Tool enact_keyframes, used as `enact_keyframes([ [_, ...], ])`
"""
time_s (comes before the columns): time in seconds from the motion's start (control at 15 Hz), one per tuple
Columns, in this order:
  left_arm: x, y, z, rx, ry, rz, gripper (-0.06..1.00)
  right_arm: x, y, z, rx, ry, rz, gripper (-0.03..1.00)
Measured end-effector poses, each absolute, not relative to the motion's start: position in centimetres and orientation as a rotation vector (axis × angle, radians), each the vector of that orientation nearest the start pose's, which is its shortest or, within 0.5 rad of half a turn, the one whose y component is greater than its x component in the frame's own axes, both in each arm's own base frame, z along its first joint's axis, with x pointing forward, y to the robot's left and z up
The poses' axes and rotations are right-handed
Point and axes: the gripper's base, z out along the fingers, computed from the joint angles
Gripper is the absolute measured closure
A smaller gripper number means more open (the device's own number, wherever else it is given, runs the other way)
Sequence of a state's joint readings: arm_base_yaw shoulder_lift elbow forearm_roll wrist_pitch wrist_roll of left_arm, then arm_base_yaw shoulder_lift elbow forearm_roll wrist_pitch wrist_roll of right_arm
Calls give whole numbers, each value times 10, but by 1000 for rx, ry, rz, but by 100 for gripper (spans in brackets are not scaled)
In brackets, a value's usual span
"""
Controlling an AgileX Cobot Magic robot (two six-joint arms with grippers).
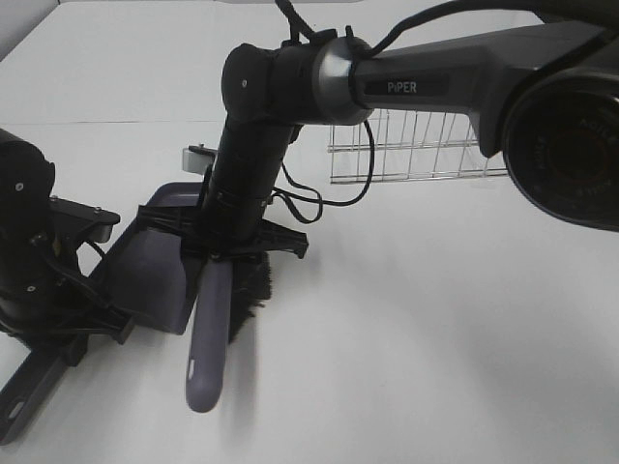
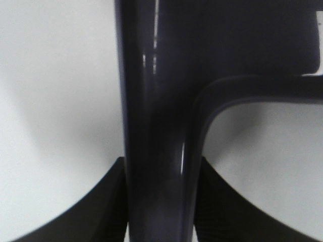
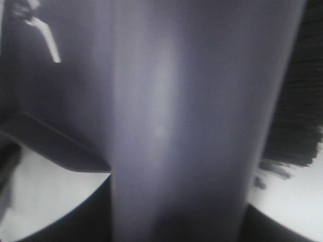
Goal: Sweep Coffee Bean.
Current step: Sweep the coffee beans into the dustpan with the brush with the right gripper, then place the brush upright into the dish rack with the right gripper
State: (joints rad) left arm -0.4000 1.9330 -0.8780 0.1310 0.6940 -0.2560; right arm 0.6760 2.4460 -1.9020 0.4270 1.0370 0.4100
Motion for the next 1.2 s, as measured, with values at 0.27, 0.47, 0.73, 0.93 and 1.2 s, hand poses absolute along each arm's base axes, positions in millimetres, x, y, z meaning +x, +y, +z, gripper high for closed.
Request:
enact_keyframes([
  [0.27,269,-106,89,388,3175,164,64,361,341,105,-22,3161,784,68],
  [0.47,269,-106,89,387,3175,163,64,361,343,108,-41,3155,833,68],
  [0.73,269,-106,89,387,3175,163,64,368,340,120,-128,3156,805,68],
  [0.93,269,-106,89,388,3175,163,64,373,324,120,-191,3189,658,68],
  [1.2,269,-106,89,391,3175,163,64,375,299,156,-386,3132,285,68],
])
